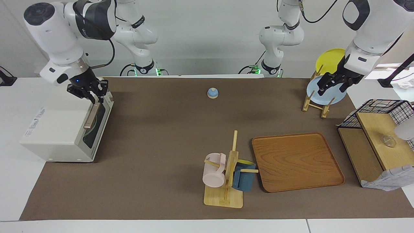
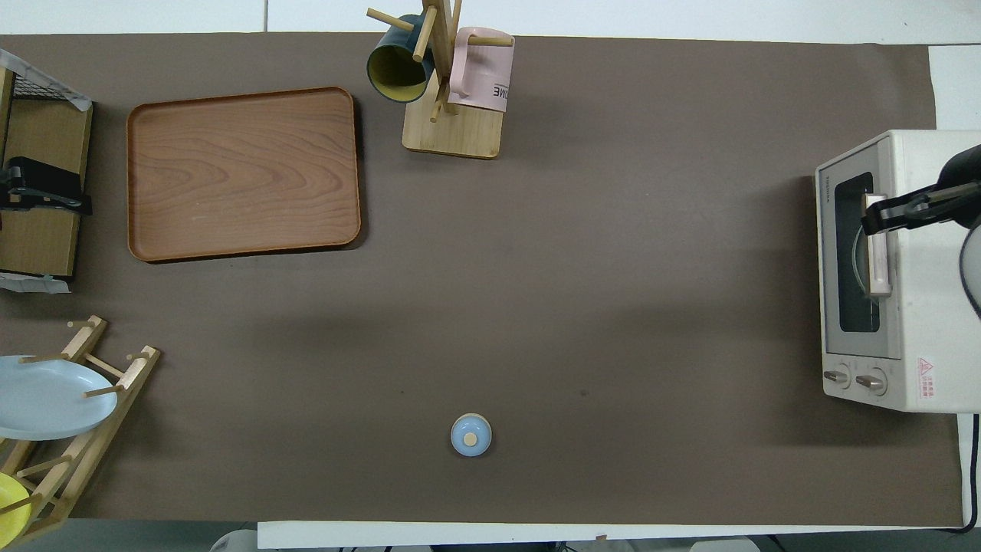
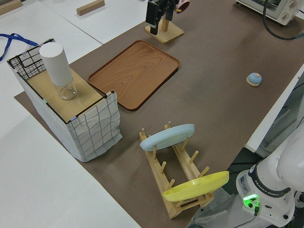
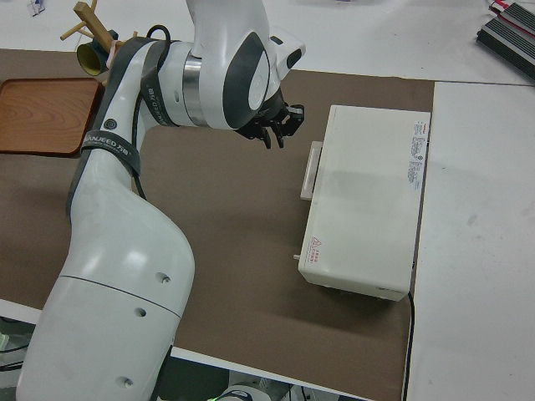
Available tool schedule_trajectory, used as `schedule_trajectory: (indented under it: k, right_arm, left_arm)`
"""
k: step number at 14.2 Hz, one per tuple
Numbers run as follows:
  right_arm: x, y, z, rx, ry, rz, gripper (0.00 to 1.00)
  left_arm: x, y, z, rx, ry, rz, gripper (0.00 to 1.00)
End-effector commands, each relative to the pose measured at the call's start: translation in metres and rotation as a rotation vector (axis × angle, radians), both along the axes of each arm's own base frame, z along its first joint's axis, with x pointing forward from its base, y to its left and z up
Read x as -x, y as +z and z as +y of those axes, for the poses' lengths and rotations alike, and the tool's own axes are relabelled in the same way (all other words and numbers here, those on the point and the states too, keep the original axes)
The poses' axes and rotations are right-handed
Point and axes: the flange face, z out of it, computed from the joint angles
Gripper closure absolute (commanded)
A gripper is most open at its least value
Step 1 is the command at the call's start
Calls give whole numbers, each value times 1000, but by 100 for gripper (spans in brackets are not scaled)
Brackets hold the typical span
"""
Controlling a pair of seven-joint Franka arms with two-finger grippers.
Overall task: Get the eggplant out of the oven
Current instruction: 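Pull the oven door handle open with the right gripper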
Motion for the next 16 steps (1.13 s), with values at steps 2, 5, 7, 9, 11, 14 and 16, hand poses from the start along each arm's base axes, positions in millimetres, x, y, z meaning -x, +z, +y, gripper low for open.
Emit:
schedule_trajectory:
  k: [2,5,7,9,11,14,16]
  right_arm:
    - [-9,-42,-14,89,3,43,100]
    - [-10,-48,-30,131,8,32,100]
    - [-6,-57,-34,129,0,43,100]
    - [-6,-68,-37,127,3,32,100]
    - [-6,-72,-35,126,3,23,100]
    - [-19,-98,-10,112,-7,22,100]
    - [-30,-126,27,111,-6,0,100]
  left_arm:
    - [3,1,3,4,7,11,0]
    - [3,1,2,4,5,11,0]
    - [3,1,2,4,5,11,0]
    - [3,1,3,4,7,11,0]
    - [3,1,2,4,5,11,0]
    - [3,1,3,4,7,11,0]
    - [3,2,3,4,7,10,0]
